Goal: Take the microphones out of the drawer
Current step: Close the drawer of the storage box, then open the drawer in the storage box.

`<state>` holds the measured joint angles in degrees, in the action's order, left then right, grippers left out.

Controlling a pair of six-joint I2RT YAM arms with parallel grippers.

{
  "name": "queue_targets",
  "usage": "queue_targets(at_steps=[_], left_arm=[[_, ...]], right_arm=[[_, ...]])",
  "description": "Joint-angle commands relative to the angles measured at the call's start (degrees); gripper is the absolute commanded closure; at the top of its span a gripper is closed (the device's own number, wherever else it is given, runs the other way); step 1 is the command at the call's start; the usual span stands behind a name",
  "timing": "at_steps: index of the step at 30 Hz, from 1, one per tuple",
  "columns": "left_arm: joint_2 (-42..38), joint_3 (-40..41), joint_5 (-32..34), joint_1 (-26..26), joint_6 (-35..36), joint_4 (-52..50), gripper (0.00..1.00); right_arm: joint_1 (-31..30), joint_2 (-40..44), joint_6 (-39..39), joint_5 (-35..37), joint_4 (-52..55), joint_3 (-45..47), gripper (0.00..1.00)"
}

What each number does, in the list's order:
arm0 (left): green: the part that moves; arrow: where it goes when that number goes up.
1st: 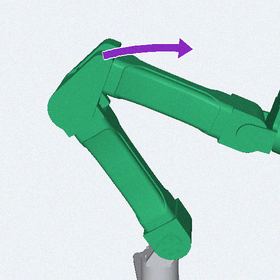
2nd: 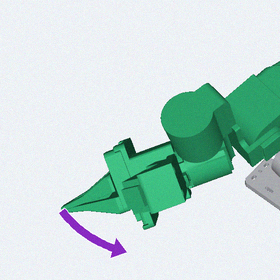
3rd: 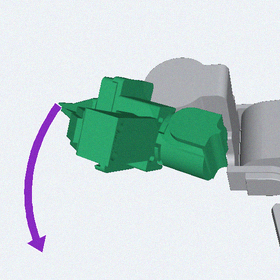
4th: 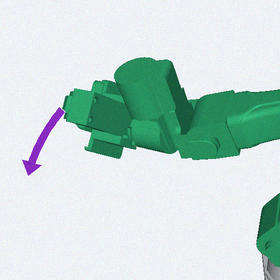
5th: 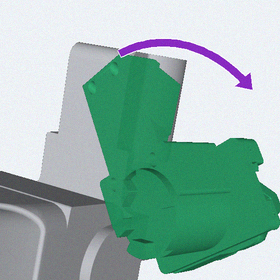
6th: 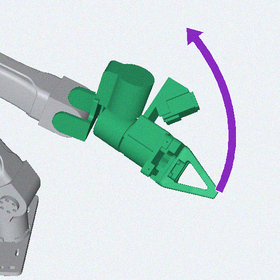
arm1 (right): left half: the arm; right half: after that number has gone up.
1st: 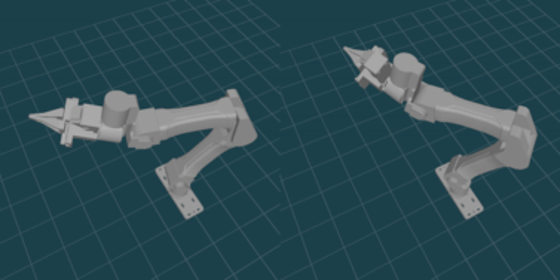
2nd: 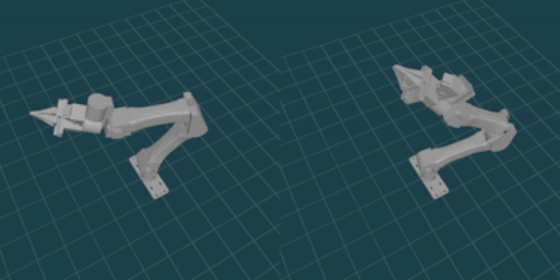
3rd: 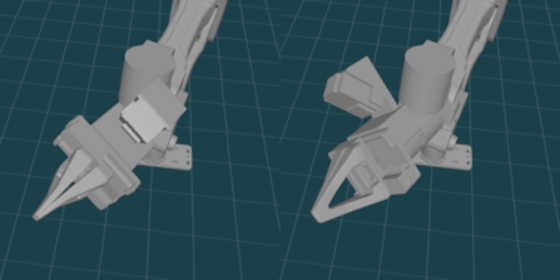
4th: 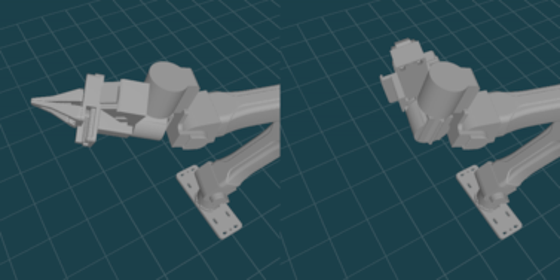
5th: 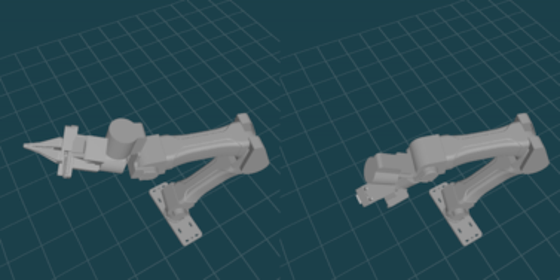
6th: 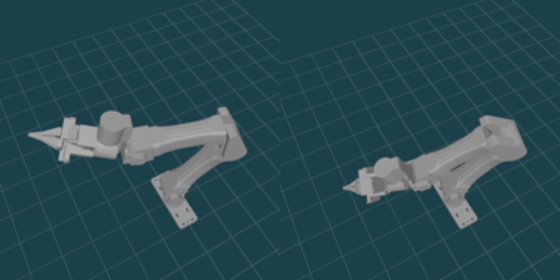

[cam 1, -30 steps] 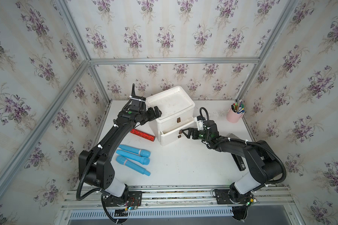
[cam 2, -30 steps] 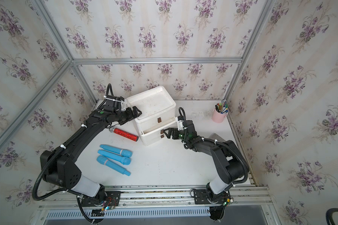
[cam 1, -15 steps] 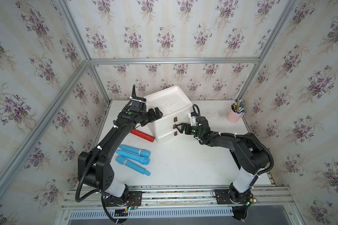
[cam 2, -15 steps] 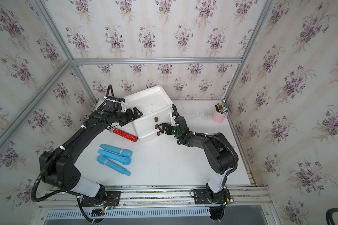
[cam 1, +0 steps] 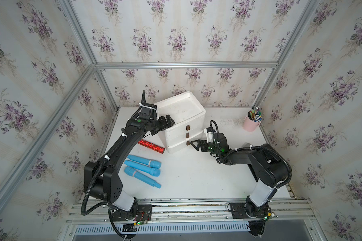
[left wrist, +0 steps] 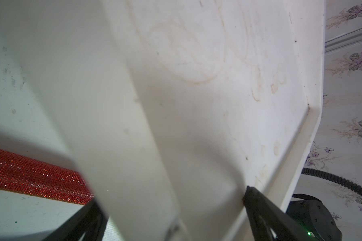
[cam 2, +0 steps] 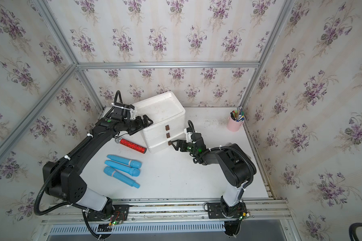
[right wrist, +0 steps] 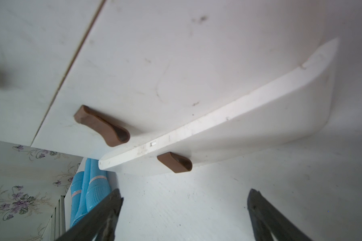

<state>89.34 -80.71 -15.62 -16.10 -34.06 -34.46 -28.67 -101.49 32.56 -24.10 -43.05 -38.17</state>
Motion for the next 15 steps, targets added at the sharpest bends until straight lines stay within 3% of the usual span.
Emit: queue_targets(at_steps=[1, 15], left_arm=[[1.1, 0.73, 2.61, 0.01, 1.25, -10.45, 0.01], [1.59, 0.55, 2.13, 0.1, 1.27, -10.37, 0.01]], right_arm=[[0.0, -1.77, -0.28, -4.77, -9.49, 0.6, 0.11], [-0.07, -12.55, 1.26, -10.23, -17.15, -3.76, 0.33]])
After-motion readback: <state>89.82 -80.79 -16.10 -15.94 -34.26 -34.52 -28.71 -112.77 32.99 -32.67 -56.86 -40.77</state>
